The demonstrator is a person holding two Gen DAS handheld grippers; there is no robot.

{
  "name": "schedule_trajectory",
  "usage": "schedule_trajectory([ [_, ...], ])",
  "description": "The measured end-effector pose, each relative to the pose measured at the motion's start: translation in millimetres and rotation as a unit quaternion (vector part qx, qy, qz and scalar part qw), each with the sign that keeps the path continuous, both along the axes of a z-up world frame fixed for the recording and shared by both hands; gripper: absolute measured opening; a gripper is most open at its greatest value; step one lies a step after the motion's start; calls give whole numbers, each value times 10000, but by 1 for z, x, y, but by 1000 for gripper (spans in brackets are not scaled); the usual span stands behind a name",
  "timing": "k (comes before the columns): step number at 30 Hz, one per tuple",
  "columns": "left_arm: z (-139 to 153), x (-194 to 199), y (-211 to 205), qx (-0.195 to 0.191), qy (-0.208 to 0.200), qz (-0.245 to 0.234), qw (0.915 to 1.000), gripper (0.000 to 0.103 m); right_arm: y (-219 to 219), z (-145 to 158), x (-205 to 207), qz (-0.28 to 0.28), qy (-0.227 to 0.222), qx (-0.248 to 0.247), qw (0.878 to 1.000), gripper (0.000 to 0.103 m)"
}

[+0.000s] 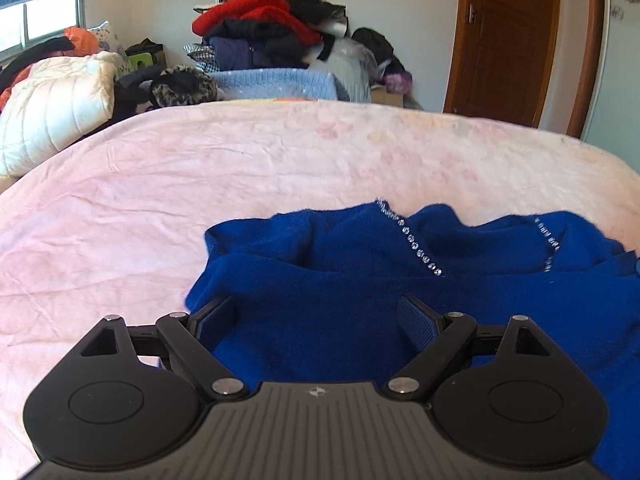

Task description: Fold small clothes

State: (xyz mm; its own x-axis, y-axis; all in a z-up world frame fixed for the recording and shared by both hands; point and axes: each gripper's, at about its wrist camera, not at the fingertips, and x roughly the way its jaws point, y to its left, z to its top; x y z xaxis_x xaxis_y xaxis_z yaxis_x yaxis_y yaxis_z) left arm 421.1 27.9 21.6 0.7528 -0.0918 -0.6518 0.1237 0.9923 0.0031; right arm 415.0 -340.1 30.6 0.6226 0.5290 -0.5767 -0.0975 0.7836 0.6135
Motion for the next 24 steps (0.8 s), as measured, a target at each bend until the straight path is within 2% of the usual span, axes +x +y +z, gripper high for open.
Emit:
schedule_trajectory([
  [2, -10, 8, -6, 229, 123, 0, 9997, 89, 4, -15, 8, -31, 340, -104, 9994, 49],
  [3, -13, 9, -7, 294, 127, -9, 9995, 90, 4, -23, 10, -52, 475, -192, 9987, 44],
  [4, -16, 7, -7, 323, 86, -31, 9994, 90, 1, -27, 11, -63, 448, -169, 9988, 34],
  [5, -17, 6, -7, 309, 66, -48, 9995, 91, -4, -29, 11, -116, 471, -97, 9988, 31],
  [8, -20, 9, 2, 37, 87, -65, 9999, 94, -12, -38, 7, -308, 658, -80, 9973, 3],
  [11, -20, 6, -3, 178, 24, -70, 9998, 94, -18, -42, 5, -354, 698, 145, 9968, 1],
  [12, -17, 4, -3, 219, -7, -53, 9997, 94, -18, -40, 3, -374, 714, 117, 9967, 2],
  [14, -9, -10, 0, 150, -147, -20, 9998, 94, -15, -24, -11, -391, 439, -38, 9983, 18],
  [16, 1, -32, 8, -44, -279, -101, 9996, 95, -9, -8, -29, -271, 41, -264, 9993, 40],
  [18, 8, -53, 13, -171, -357, -373, 9985, 95, -5, 0, -42, -22, -170, -332, 9993, 53],
  [21, 7, -66, 9, -1, -233, -675, 9975, 95, 0, -6, -42, 200, 96, -396, 9990, 54],
  [22, 2, -65, 7, 61, -110, -725, 9973, 95, 1, -12, -41, 221, 202, -464, 9985, 59],
  [24, -14, -58, 3, 209, 171, -666, 9974, 96, -1, -22, -39, 140, 208, -352, 9991, 56],
])
